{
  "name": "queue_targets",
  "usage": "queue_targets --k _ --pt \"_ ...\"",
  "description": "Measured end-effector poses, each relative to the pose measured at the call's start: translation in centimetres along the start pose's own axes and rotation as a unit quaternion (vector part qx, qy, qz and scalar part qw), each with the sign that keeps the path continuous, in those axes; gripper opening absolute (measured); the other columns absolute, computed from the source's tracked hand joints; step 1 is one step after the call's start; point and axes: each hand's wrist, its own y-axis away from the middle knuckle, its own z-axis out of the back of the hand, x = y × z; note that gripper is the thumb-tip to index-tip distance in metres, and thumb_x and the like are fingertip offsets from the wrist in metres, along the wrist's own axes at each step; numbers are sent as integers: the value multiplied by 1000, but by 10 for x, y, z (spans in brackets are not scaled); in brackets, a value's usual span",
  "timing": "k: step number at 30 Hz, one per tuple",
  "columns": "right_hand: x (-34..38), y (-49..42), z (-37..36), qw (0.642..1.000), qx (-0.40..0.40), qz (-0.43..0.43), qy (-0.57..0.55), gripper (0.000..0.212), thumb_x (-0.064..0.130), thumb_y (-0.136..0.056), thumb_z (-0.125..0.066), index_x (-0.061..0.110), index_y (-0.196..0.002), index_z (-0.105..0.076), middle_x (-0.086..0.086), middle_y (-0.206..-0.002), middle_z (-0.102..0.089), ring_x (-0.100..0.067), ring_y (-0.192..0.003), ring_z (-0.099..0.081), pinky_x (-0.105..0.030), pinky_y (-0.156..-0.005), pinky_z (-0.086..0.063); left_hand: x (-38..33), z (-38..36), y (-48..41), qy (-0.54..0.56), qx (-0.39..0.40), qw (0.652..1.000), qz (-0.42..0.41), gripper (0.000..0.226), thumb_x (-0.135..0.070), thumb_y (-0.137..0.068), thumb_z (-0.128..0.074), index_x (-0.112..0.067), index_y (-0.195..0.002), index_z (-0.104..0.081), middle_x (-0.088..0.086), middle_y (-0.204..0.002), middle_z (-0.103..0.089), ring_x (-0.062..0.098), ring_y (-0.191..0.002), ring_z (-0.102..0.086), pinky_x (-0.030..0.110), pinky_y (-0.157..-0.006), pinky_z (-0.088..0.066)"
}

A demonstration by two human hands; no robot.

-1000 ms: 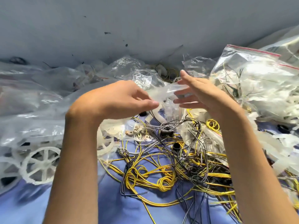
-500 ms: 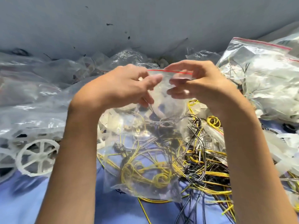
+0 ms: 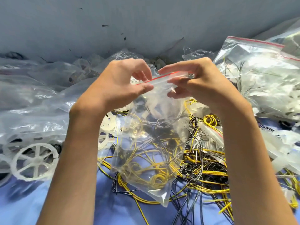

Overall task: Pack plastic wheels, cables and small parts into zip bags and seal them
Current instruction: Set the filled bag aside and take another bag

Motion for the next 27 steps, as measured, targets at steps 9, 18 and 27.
queue_targets --k 9,18,27 --pt "6 3 3 998 -32 62 6 36 -1 -88 -57 31 -88 -74 9 -67 -67 -7 -61 -67 -22 -66 -56 0 -5 -1 48 35 998 15 6 -25 -87 -66 -21 -87 -61 -12 -69 -56 0 -52 -47 13 -51 -38" --pt "6 3 1 992 -76 82 59 31 2 -84 -62 30 -90 -74 5 -80 -67 -5 -71 -58 -21 -69 -48 -1 -2 1 33 27 999 7 7 -22 -86 -67 -21 -78 -69 -1 -65 -63 2 -52 -45 12 -50 -33" --pt "26 1 -22 982 -137 118 59 20 13 -83 -67 17 -103 -68 0 -99 -63 0 -77 -59 -13 -76 -48 9 11 -8 -16 -334 934 122 5 -20 -75 -58 -21 -72 -55 -13 -60 -49 13 -61 -49 19 -61 -38"
